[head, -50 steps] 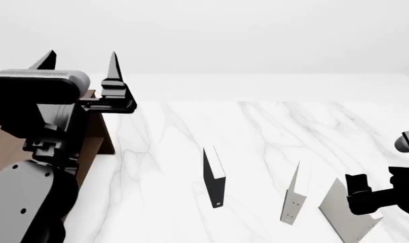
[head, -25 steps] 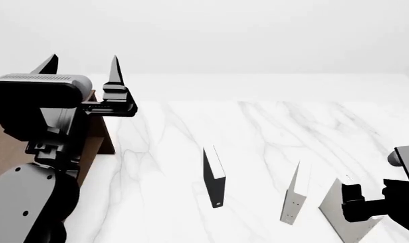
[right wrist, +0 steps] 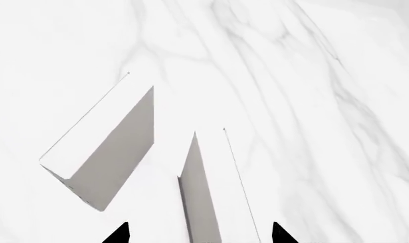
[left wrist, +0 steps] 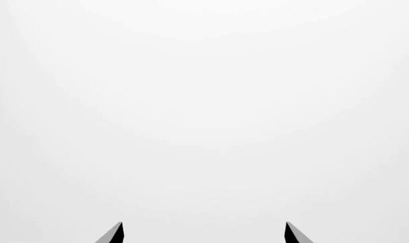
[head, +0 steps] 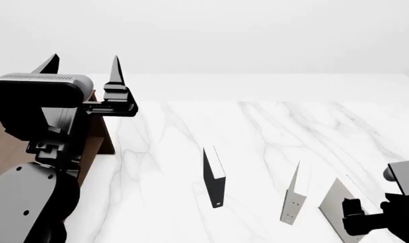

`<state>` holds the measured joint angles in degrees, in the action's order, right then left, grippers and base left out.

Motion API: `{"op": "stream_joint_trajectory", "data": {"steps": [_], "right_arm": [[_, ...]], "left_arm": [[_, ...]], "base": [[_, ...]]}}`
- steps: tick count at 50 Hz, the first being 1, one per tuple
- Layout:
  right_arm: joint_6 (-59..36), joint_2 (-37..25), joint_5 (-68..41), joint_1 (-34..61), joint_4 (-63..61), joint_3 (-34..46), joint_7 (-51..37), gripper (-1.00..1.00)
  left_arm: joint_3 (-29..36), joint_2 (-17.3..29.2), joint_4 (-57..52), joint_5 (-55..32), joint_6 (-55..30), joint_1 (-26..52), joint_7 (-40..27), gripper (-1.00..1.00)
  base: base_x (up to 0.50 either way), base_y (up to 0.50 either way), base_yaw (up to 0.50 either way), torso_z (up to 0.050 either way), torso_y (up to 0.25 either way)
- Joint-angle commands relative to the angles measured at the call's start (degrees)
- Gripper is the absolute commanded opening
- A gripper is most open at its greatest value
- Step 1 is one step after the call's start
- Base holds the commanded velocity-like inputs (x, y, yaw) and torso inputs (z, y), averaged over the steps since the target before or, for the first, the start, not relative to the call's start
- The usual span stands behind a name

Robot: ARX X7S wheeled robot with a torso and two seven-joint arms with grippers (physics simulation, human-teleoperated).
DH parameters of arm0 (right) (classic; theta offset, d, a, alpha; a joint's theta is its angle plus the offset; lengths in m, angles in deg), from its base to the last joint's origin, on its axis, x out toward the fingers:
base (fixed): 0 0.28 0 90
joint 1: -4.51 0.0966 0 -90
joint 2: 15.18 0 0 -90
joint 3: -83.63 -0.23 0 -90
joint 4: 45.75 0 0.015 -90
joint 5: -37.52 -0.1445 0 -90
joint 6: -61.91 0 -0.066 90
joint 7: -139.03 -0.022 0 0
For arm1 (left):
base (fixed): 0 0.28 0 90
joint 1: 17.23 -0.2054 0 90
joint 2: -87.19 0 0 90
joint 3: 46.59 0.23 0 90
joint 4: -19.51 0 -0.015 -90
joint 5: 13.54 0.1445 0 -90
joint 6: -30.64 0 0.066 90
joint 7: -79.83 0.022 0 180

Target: Pick up the book on the right and place it under the cabinet shelf.

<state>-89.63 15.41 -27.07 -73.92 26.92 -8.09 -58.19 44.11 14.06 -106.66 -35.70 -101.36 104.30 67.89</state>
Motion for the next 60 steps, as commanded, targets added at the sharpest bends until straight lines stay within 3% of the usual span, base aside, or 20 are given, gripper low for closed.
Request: {"op": "stream_joint_trajectory", "data": {"steps": [1, 60], "right_arm": [[2.11, 0.15, 3.21, -1.13, 1.2, 1.4, 1.11, 1.0], [17.21, 8.74, 15.57, -3.47, 17.1, 5.96, 5.35, 1.0]], "left_arm": [[0.31, 0.19, 0.04, -0.3, -0.15, 0.3, -0.27, 1.0], [2.28, 1.11, 0.67, -0.79, 1.14, -0.11, -1.24, 1.0]], "base": [[0.0, 0.0, 0.0, 0.0, 0.0], [0.0, 0.0, 0.0, 0.0, 0.0]]}}
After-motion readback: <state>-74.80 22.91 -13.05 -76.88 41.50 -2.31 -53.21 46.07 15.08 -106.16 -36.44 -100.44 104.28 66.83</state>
